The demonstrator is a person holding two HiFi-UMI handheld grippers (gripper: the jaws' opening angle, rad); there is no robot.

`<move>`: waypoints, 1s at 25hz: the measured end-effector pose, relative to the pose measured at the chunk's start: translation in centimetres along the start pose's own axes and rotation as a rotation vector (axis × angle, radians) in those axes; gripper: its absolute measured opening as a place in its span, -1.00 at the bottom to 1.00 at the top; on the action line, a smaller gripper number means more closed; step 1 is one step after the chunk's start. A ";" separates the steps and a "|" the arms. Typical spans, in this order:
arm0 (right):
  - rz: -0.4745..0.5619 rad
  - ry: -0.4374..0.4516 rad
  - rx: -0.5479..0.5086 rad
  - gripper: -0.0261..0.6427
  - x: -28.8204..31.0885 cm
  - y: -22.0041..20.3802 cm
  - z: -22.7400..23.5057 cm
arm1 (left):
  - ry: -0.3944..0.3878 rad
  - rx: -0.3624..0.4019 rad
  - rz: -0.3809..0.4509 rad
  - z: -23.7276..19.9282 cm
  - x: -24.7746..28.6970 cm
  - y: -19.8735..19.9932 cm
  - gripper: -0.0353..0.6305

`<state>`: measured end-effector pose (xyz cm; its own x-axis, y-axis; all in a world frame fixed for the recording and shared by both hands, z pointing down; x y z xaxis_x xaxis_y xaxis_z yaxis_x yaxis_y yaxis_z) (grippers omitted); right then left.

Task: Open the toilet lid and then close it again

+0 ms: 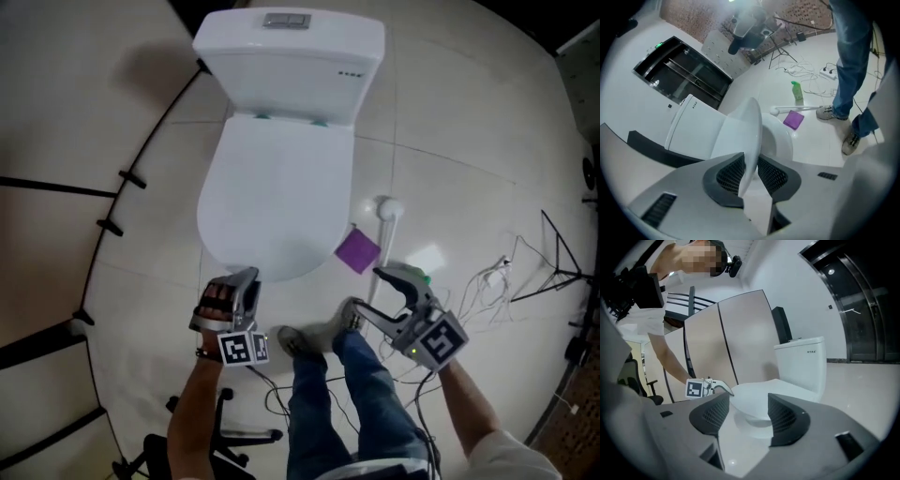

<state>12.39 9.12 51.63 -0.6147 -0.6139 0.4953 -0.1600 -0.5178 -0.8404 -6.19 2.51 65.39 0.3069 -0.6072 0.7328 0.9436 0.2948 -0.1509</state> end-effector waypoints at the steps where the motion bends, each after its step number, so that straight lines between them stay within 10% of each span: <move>1: -0.007 0.003 -0.024 -0.17 1.1 -0.8 -0.8 | 0.010 -0.004 0.017 1.2 0.6 -0.3 -0.65; 9: -0.039 0.014 -0.107 -0.17 5.9 -4.8 -6.5 | -0.074 -0.068 0.113 7.2 4.8 -1.8 -0.57; 16: -0.013 -0.024 -0.068 -0.17 6.3 -6.3 -7.1 | -0.340 -0.164 0.100 11.0 6.6 -2.1 -0.56; 25: 0.012 -0.065 -0.150 -0.17 2.5 -3.0 -7.7 | -0.180 -0.582 0.311 3.9 -2.9 0.6 -0.56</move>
<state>5.35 13.75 53.69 -0.5667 -0.6596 0.4938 -0.2696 -0.4179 -0.8676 -6.99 7.32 65.78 0.5965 -0.4115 0.6891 0.7436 -0.0399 -0.6675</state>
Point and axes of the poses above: the fingertips, and each gripper's own axes: x forward along the fingers, z to its right, y out of its top, the point moved 1 cm from there along -x, backward along the fingers, and after that the axes turned 8 degrees about -z, right-handed, at the moved point
